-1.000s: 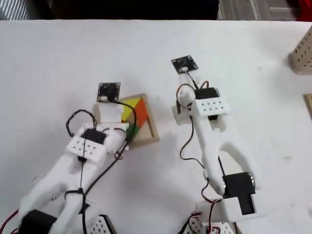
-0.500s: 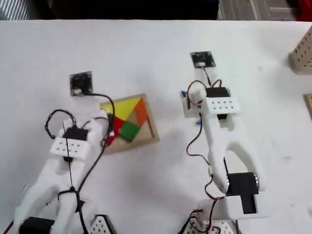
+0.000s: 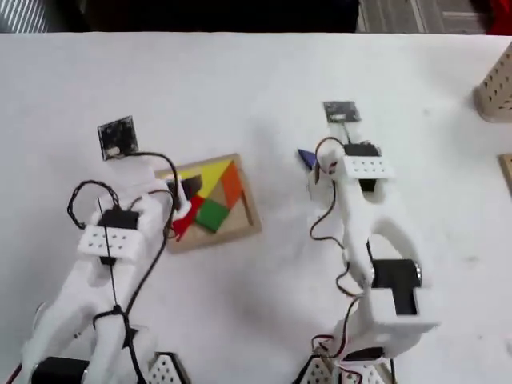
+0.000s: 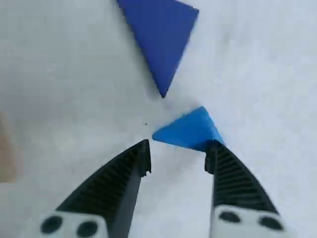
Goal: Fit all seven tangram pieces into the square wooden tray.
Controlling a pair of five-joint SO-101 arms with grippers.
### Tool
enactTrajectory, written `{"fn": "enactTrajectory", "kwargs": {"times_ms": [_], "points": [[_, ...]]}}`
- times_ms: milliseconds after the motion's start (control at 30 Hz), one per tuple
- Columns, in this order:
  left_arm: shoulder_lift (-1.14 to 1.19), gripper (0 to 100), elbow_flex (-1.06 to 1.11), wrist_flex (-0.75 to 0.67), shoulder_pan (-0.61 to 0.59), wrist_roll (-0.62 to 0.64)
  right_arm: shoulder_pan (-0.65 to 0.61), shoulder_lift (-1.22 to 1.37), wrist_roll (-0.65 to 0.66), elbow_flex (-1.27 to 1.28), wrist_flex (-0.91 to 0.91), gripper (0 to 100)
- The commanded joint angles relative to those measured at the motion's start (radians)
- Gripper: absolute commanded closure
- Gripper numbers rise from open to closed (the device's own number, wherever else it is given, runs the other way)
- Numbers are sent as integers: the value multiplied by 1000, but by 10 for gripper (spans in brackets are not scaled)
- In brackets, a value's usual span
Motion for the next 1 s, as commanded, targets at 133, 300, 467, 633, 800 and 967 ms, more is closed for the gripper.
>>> {"fn": "enactTrajectory", "kwargs": {"times_ms": [133,300,467,633,800,967], "points": [[-33,718,-12,0,-4,6,105,202,279,-235,91,817],[-33,718,-12,0,-4,6,65,249,393,-275,160,817],[-33,718,-12,0,-4,6,61,225,459,-281,183,817],[-31,718,-12,-2,-2,5,61,42,646,-284,265,815],[-27,718,-6,-35,-4,5,64,-2,891,-259,263,814],[-27,718,-8,-35,-4,5,64,50,987,-239,248,814]]}}
